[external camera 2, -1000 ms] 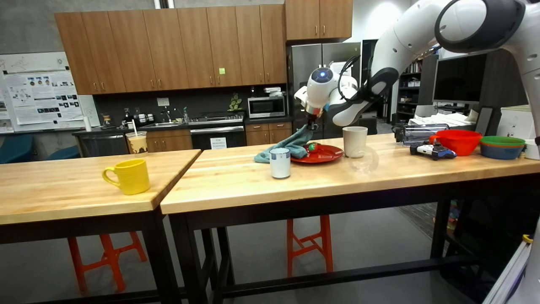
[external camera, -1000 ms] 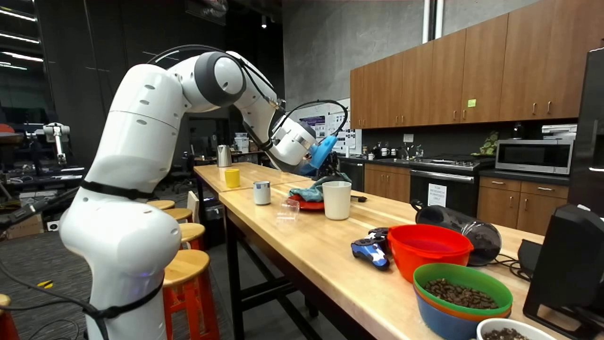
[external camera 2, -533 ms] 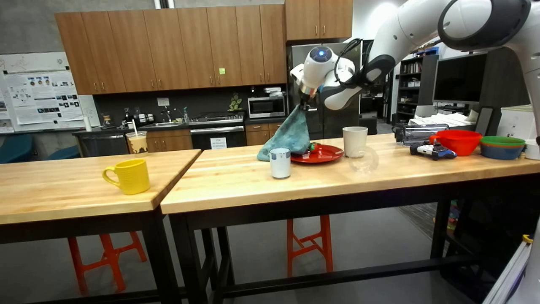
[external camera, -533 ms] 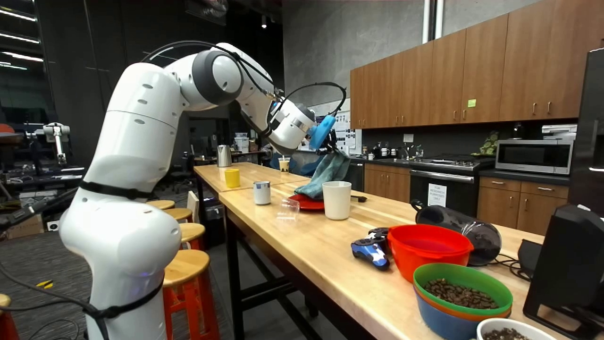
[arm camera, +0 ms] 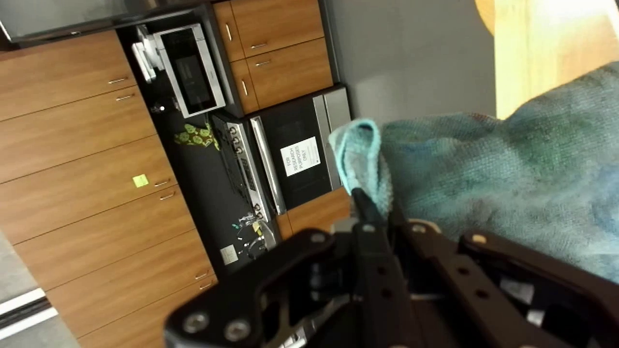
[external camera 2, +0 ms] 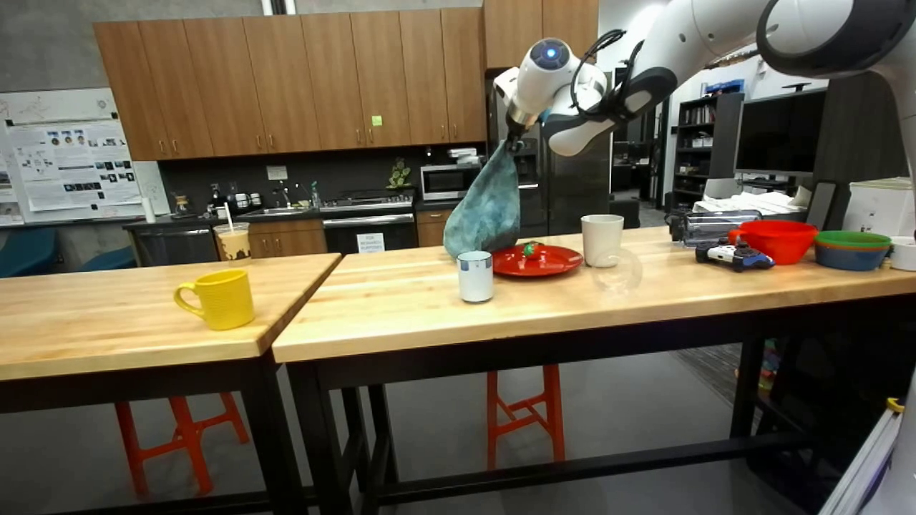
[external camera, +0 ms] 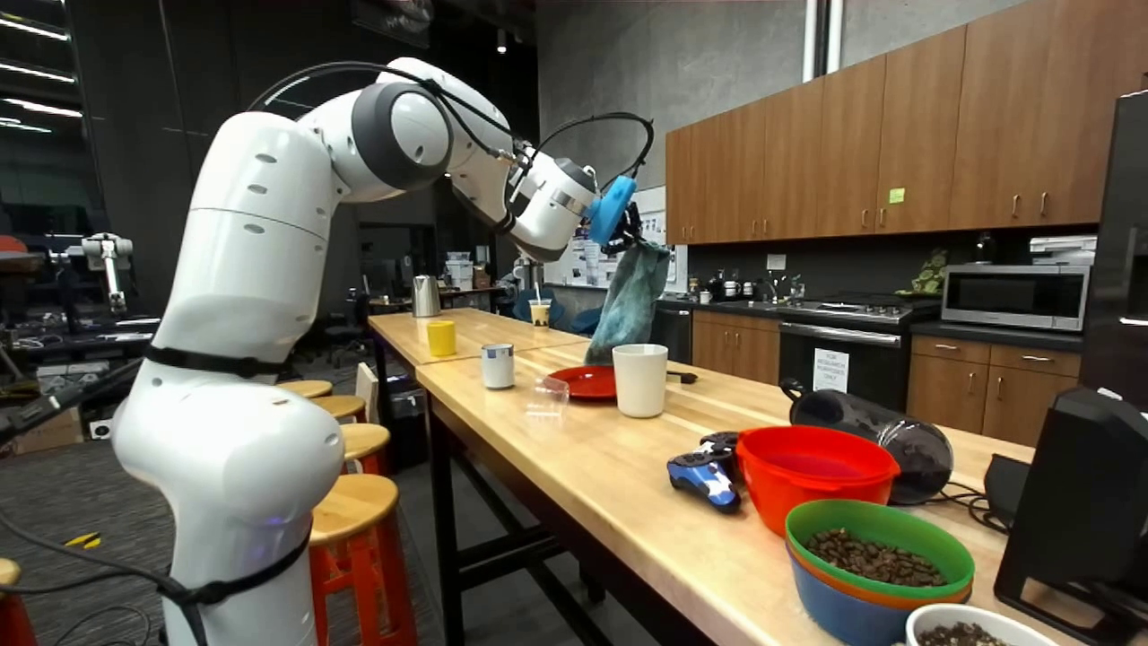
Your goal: Move the green towel forward
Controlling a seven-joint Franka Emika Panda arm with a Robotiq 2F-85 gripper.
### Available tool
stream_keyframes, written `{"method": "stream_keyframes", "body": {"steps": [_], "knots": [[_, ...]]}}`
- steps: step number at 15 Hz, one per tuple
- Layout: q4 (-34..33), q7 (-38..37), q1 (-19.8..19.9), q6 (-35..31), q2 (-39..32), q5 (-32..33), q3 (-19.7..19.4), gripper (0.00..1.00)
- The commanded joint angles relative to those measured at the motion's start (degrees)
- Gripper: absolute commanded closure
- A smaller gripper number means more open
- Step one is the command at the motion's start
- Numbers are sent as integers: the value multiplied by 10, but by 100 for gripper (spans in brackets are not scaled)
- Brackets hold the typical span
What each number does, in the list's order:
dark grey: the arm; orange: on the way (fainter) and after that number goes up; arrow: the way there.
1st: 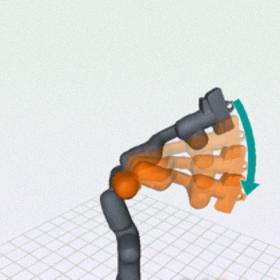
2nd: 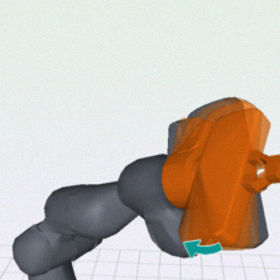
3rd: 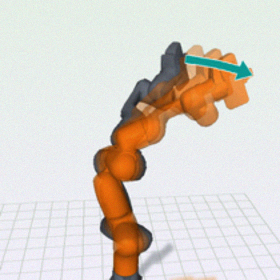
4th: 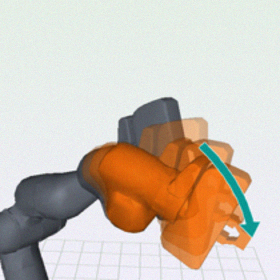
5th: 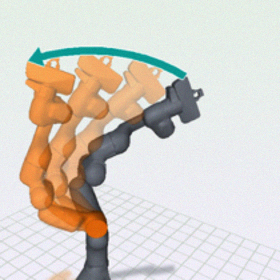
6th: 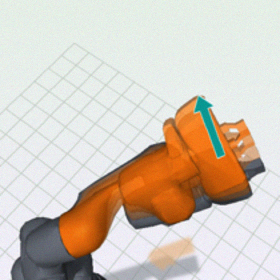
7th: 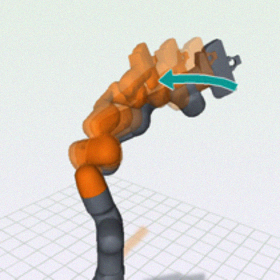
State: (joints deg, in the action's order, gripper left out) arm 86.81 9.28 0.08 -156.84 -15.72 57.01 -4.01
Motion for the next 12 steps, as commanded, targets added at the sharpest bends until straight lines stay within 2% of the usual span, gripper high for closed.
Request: {"method": "stream_keyframes", "body": {"steps": [1,6,9,12], "knots": [[-7,-5,-5,11,21,9,-2,99],[14,26,-3,35,60,-52,19,99],[22,39,-6,85,90,-75,27,99],[25,37,-9,130,120,-69,29,99]]}}
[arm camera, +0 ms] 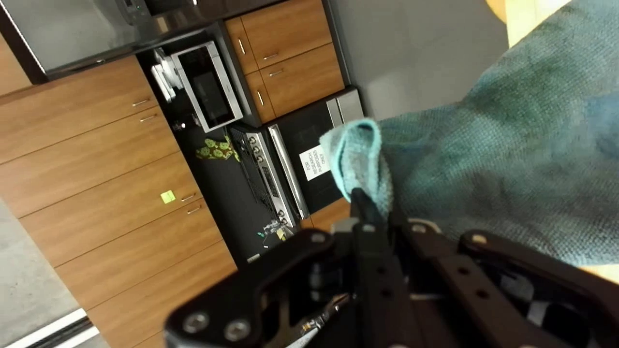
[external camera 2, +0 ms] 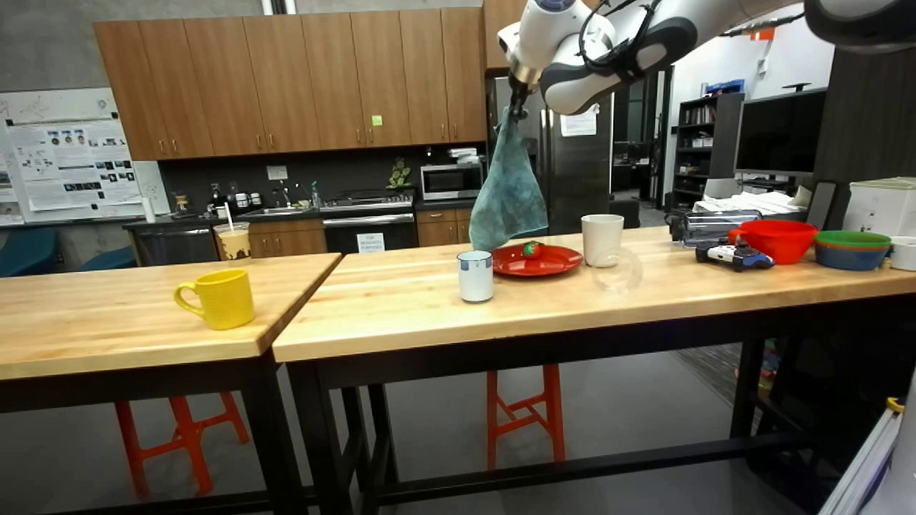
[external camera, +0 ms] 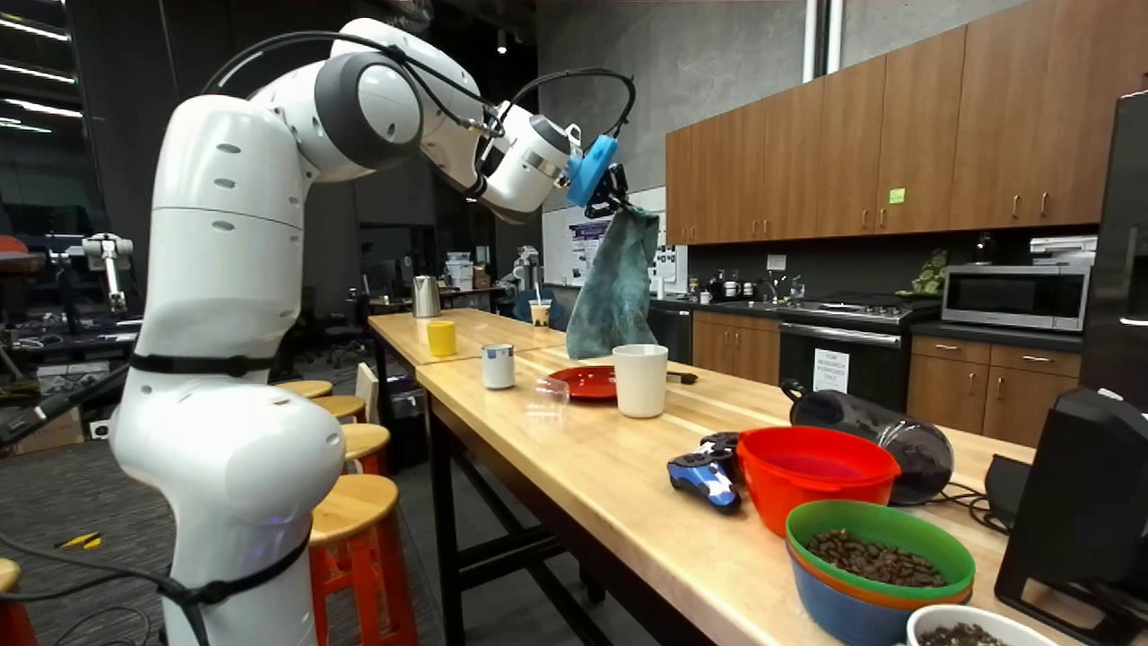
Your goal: Move the green towel forward
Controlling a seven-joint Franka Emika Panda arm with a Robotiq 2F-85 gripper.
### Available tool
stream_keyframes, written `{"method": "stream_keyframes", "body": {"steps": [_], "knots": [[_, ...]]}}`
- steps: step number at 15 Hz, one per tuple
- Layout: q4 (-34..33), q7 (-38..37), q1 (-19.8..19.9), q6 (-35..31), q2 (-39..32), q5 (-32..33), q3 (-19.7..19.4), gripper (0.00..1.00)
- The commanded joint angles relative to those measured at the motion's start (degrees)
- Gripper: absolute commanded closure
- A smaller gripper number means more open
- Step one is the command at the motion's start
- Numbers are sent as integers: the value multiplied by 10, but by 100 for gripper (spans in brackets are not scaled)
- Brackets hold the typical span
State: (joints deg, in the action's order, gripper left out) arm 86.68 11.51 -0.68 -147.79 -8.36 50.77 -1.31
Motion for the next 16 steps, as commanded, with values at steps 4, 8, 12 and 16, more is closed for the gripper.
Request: {"method": "stream_keyframes", "body": {"steps": [4,8,12,16], "knots": [[25,15,-5,81,81,3,7,99],[25,18,-6,95,107,7,17,99],[26,22,-12,96,127,18,32,99],[37,33,-23,105,146,6,47,99]]}}
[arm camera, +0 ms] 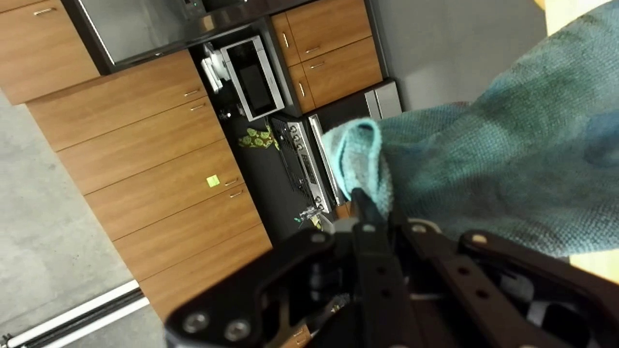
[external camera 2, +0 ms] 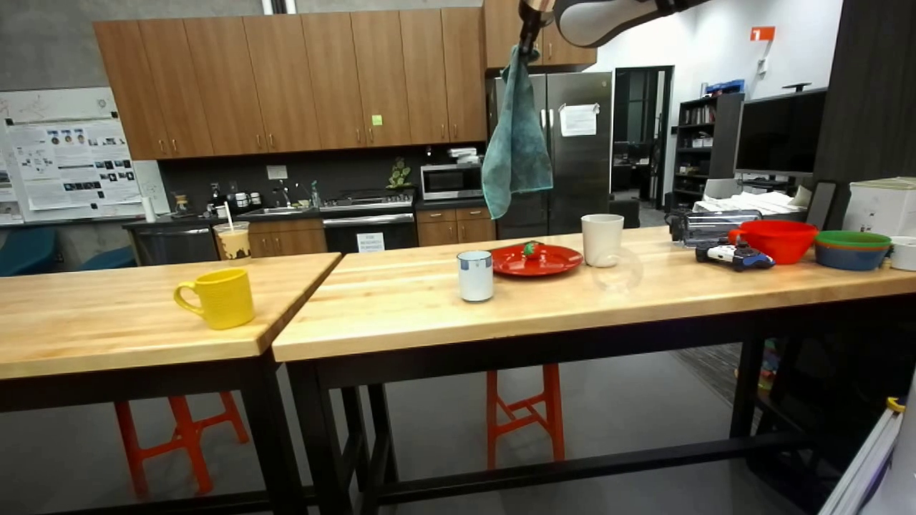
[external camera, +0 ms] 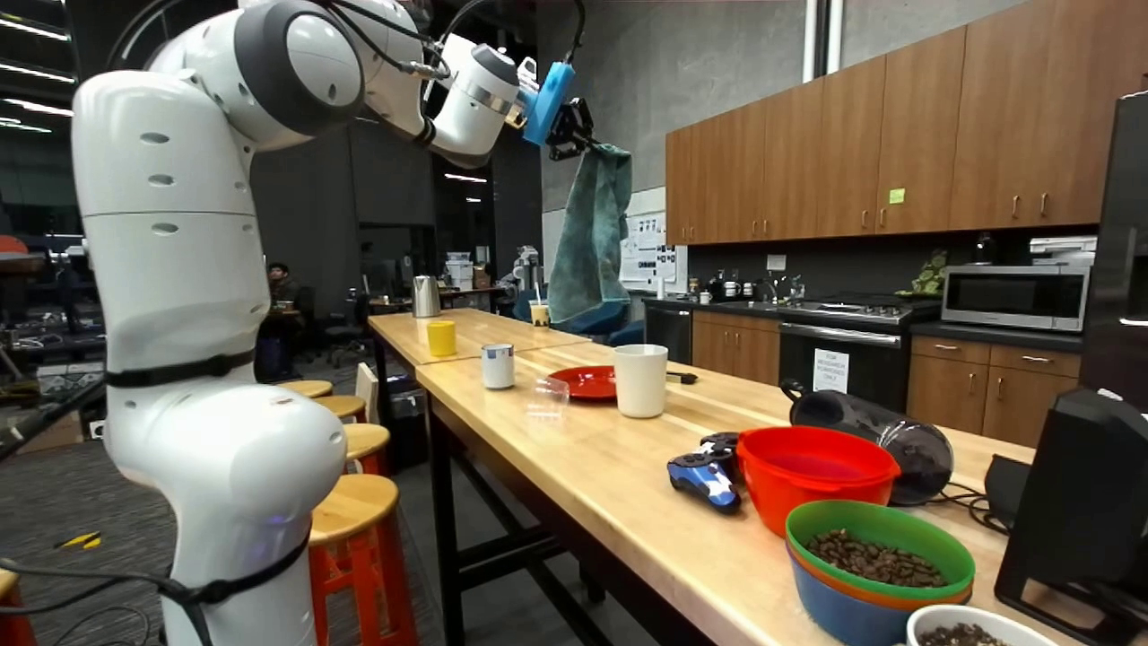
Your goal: Move the green towel forward
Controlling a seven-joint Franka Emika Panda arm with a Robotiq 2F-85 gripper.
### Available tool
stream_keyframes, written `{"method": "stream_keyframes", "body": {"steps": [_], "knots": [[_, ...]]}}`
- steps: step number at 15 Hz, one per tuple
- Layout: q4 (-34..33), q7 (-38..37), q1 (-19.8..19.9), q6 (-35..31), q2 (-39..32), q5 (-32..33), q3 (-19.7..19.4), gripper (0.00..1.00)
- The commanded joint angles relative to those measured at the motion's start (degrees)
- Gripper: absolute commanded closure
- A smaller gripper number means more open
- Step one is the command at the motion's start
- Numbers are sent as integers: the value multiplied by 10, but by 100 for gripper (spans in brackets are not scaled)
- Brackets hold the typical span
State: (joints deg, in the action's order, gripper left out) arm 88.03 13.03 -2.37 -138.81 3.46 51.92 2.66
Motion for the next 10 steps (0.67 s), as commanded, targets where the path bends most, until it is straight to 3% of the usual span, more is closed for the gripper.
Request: {"method": "stream_keyframes", "body": {"steps": [1,10], "knots": [[33,26,-9,22,34,-15,10,99],[99,185,-30,166,85,-101,20,99]]}}
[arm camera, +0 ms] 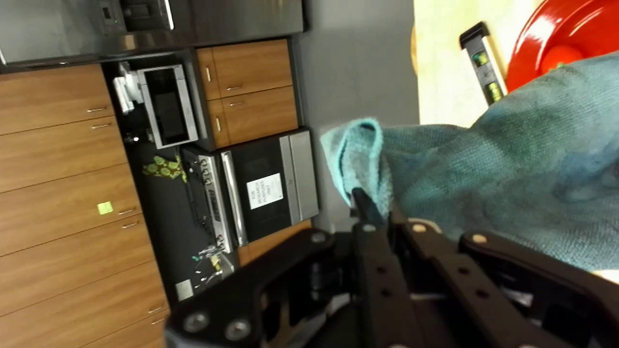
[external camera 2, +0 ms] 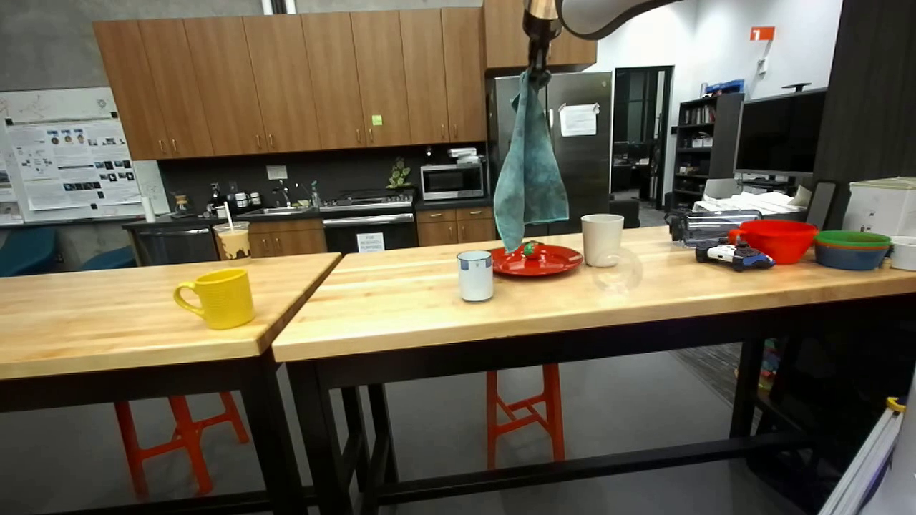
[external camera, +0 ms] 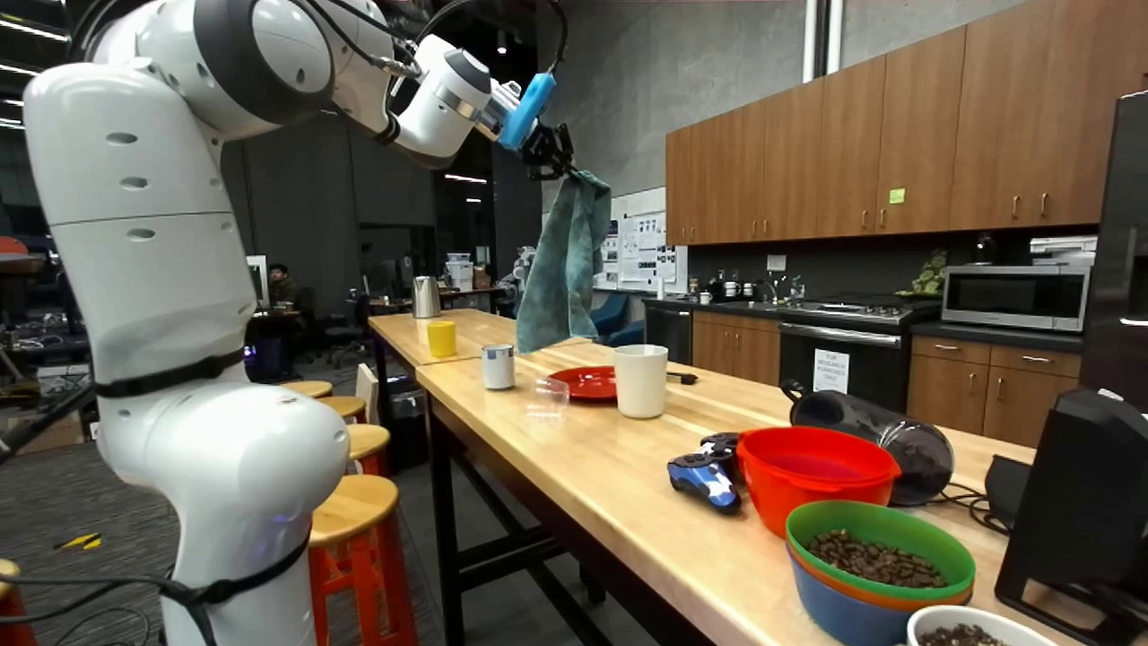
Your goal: Move the green towel forward
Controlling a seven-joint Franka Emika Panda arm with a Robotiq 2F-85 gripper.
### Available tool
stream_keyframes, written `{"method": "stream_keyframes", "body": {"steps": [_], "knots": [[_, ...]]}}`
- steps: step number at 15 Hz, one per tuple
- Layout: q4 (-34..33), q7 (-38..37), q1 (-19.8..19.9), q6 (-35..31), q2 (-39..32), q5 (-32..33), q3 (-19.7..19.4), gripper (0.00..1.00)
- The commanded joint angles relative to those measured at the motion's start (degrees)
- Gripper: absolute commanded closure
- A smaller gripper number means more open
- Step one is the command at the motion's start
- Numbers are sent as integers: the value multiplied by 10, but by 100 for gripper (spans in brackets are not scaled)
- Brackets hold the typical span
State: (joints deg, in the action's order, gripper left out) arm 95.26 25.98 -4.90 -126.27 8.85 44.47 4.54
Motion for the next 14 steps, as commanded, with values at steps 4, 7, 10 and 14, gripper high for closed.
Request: {"method": "stream_keyframes", "body": {"steps": [4,7,10,14], "knots": [[36,109,-12,91,47,-50,1,99],[48,134,-13,114,50,-81,-3,99],[69,149,-9,136,46,-120,-10,99],[109,160,1,158,36,-153,-22,99]]}}
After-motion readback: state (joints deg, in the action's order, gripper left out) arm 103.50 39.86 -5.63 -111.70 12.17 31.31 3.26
